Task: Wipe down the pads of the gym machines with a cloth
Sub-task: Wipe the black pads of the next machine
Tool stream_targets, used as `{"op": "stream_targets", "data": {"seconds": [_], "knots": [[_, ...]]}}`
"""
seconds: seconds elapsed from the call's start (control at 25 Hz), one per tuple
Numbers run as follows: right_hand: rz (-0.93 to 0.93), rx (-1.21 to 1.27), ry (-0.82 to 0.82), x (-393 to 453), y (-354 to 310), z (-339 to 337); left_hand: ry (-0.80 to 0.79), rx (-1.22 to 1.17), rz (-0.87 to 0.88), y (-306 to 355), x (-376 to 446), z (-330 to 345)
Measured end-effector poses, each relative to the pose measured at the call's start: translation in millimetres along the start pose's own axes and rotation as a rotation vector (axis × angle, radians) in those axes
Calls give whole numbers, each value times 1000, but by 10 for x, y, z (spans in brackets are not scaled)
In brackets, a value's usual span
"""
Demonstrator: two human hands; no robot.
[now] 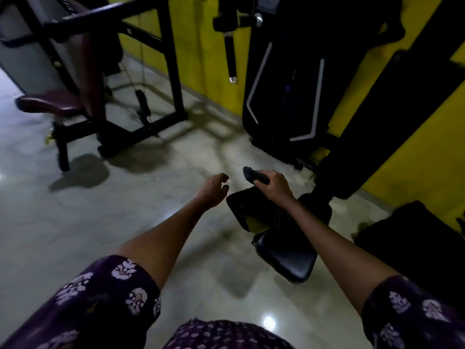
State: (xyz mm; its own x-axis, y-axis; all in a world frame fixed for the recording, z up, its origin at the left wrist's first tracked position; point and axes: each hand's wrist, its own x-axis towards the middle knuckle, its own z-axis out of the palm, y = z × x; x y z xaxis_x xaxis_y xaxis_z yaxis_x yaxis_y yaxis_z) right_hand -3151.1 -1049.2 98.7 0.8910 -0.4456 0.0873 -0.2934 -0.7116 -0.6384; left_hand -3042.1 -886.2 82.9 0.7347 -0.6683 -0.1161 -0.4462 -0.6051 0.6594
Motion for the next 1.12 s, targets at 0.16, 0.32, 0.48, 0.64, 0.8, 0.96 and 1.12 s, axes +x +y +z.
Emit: {"op": "stream_targets", "data": {"seconds": [0.16, 0.32, 0.48, 0.64, 0.8, 0.96, 1.12], "knots": [[-178, 46, -63, 279, -393, -125, 162, -85, -110, 19, -224, -342], [-334, 108, -115, 476, -836, -25, 301, -111, -219, -72, -584, -688], [-490, 178, -212, 503, -1350, 292, 438, -90, -347, -293, -1013, -987], [-623, 230, -293, 449, -1854, 665, 539, -110, -432, -543, -1448, -1288], [-759, 258, -374, 389, -2506, 1097, 656, -115, -529, -898, -1897, -1749], [-843, 316, -386, 318, -3232, 1496, 760, -110, -584, -1349, -2263, -2233], [-872, 306, -408, 373, -4012, 1945, 823, -97, -603, -1866, -2490, -2831]]}}
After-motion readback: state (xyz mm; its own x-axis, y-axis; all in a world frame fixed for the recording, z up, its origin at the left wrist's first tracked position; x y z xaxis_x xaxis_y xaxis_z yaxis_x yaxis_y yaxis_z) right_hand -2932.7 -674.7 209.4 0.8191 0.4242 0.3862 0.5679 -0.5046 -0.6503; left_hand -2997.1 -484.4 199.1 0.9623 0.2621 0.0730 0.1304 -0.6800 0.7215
